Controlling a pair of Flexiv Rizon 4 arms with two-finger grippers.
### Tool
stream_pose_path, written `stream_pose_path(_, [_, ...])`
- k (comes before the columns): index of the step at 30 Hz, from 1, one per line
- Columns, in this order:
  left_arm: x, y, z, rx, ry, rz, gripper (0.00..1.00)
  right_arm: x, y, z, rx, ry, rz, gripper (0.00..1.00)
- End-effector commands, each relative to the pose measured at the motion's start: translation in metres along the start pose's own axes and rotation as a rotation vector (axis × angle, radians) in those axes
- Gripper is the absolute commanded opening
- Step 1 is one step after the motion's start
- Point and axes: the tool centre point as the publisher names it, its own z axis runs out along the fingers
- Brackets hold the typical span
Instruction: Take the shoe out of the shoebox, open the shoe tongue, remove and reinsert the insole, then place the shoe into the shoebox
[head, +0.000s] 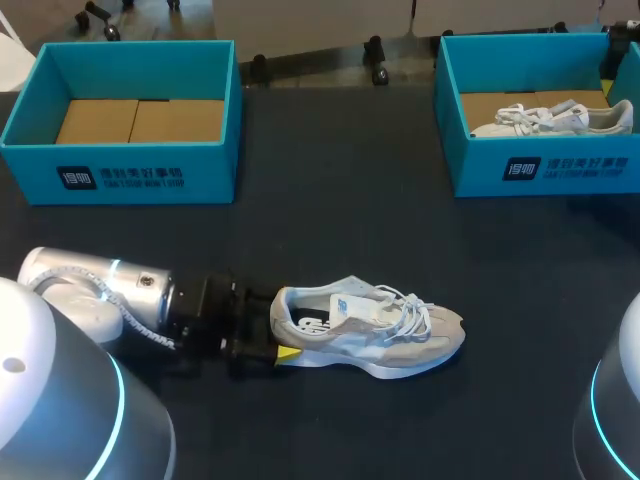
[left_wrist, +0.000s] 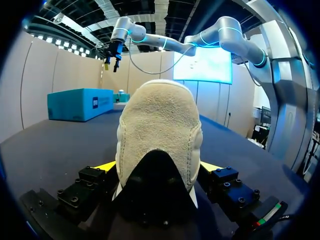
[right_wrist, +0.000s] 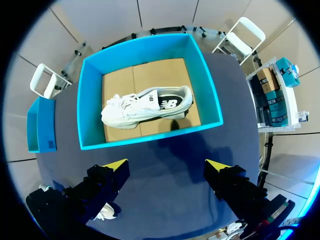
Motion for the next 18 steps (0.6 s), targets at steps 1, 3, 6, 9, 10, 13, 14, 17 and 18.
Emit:
stream_pose_path(1, [0.0012, -0.0012, 0.0031, -0.005, -0.002, 0.001, 1.0, 0.0003, -0.001, -0.0001, -0.002, -0.002, 0.002, 1.0])
stream_pose_path(3, [0.0017, -0.0015, 0.0043, -0.005, -0.002, 0.002, 1.0, 0.0003, -0.001, -0.0001, -0.002, -0.002, 0.002, 1.0])
stream_pose_path(6, [0.0023, -0.0015, 0.0061, -0.005, -0.003, 0.005, 1.0, 0.0003, -0.001, -0.0001, -0.002, -0.002, 0.002, 1.0])
stream_pose_path(9, [0.0025, -0.0012, 0.0081, -0.005, -0.003, 0.007, 1.0, 0.0003, -0.001, -0.0001, -0.002, -0.002, 0.002, 1.0])
stream_pose_path(10, [0.0023, -0.001, 0.0087, -0.005, -0.002, 0.007, 1.0, 0.0003, -0.001, -0.0001, -0.002, -0.002, 0.002, 1.0])
stream_pose_path(13, [0.0009, 0.0001, 0.0108, -0.006, -0.004, 0.009, 1.0, 0.0003, -0.001, -0.0001, -0.002, -0.002, 0.002, 1.0])
stream_pose_path(14, [0.0005, 0.0003, 0.0112, -0.006, -0.004, 0.009, 1.0, 0.0003, -0.001, -0.0001, -0.002, -0.002, 0.002, 1.0])
stream_pose_path(17, [0.0003, 0.0003, 0.0116, -0.005, 0.0, 0.009, 1.0, 0.0003, -0.001, -0.0001, -0.002, -0.002, 0.002, 1.0])
stream_pose_path(18, [0.0004, 0.0, 0.0119, -0.006, 0.002, 0.01, 1.0, 0.0003, -0.001, -0.0001, -0.002, -0.002, 0.002, 1.0])
